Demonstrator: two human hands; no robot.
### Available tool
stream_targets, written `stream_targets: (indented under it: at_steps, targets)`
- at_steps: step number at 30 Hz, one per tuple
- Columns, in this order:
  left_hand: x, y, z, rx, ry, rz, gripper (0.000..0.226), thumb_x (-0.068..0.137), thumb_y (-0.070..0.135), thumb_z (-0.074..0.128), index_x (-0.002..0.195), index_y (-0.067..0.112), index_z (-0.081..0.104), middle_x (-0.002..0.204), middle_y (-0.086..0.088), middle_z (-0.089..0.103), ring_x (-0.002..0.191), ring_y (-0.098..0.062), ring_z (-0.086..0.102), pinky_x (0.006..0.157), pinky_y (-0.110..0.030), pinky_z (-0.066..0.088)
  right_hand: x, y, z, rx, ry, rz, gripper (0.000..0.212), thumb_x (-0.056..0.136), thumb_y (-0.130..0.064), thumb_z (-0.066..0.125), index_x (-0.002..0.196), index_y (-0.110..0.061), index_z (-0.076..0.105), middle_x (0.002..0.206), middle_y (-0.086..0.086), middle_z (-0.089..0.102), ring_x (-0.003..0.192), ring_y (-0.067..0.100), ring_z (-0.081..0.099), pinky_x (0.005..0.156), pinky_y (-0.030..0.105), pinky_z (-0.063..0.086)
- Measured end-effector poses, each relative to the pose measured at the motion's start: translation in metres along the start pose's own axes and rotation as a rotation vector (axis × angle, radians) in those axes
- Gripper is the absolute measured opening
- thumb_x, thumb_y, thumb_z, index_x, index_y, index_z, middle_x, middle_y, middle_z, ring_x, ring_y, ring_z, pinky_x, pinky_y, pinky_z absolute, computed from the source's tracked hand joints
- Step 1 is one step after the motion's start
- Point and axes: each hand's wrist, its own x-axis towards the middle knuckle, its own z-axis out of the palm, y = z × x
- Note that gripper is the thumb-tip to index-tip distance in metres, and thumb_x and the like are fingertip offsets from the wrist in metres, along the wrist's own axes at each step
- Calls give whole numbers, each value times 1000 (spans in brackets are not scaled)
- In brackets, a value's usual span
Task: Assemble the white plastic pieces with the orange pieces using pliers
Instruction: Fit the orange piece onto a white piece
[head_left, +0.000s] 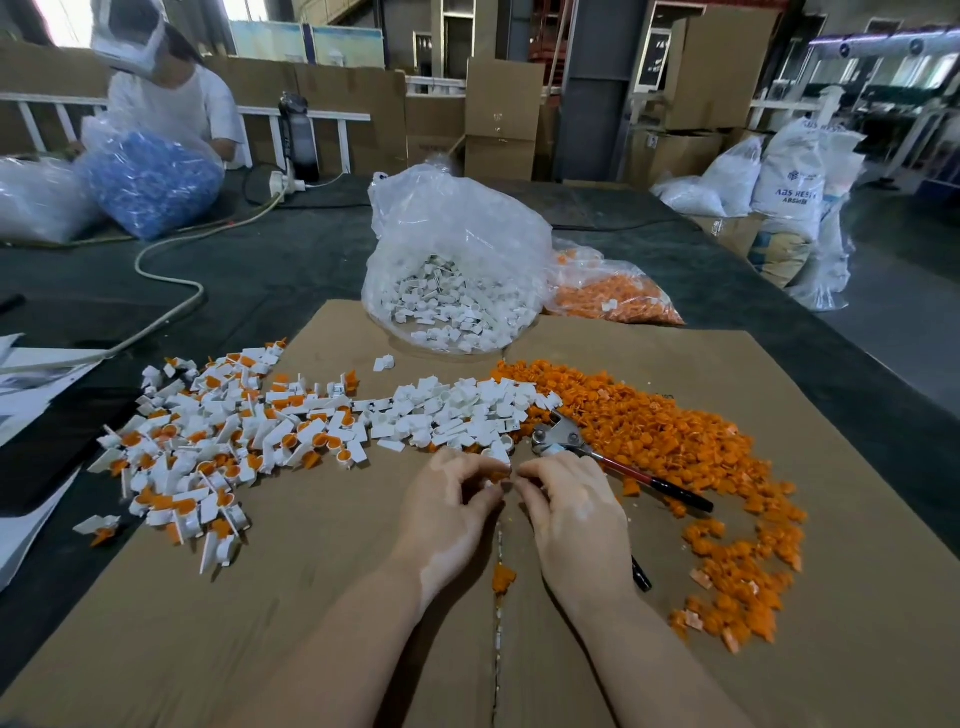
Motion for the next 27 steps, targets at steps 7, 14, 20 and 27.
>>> stream_targets:
  at_steps: [7, 14, 20, 27]
  targets:
    - [10, -15, -18, 27, 263, -164, 10, 87, 17, 63, 94, 14, 68, 100, -1, 46, 84, -7, 44, 71, -8, 28, 0, 2, -2, 10, 97, 18, 12, 73, 1, 75, 79, -8, 70, 76, 0, 65, 74, 18, 60, 70, 18, 42]
    - [19, -37, -42, 292, 464, -280, 14, 89, 14, 60, 100, 12, 69, 106, -3, 42, 115, -24, 36, 97, -30, 31, 0, 2, 0, -8, 130, 12, 15, 69, 4, 77, 77, -6, 70, 73, 2, 65, 72, 21, 61, 68, 24, 47]
    - [16, -35, -35, 487, 419, -147, 18, 89, 24, 60, 106, 26, 66, 117, 0, 47, 113, -18, 27, 99, -35, 23, 5, 11, -11, -113, 100, 90, 13, 72, 4, 75, 81, -5, 71, 75, 6, 67, 73, 25, 63, 68, 35, 52]
    - [15, -18, -4, 453, 31, 246, 33, 97, 17, 44, 127, 22, 57, 124, 6, 54, 114, -12, 41, 91, -17, 28, 19, 26, -38, -532, -199, 402, 23, 90, -7, 46, 96, -23, 61, 96, -5, 59, 97, 16, 52, 80, 31, 32]
